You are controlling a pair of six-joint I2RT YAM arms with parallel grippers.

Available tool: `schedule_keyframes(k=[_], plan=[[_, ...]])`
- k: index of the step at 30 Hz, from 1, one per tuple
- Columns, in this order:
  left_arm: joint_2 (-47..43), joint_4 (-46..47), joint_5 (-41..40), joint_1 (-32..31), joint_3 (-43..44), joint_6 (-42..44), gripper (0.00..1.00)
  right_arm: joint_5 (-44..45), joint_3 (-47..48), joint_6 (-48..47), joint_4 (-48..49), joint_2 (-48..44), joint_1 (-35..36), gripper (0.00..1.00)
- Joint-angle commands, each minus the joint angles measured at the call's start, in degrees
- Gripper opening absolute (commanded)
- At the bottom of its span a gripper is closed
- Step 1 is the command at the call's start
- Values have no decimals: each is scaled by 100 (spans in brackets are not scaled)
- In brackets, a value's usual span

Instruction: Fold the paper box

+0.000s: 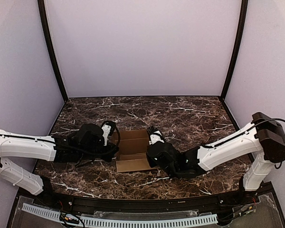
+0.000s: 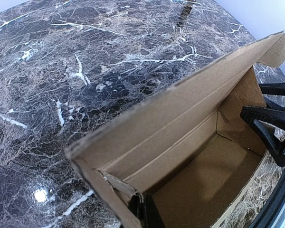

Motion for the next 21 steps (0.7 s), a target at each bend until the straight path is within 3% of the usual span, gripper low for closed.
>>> schedule_keyframes(k=[1, 9, 21], plan=[[-23, 235, 186, -91, -53, -40, 0, -235, -58, -34, 90, -392, 79, 33], [56, 182, 27, -119, -7, -41, 0, -106, -266, 8, -213, -881, -70, 48], [340, 160, -61, -163, 199, -44, 0, 59, -431, 188, -736, -1363, -211, 56]])
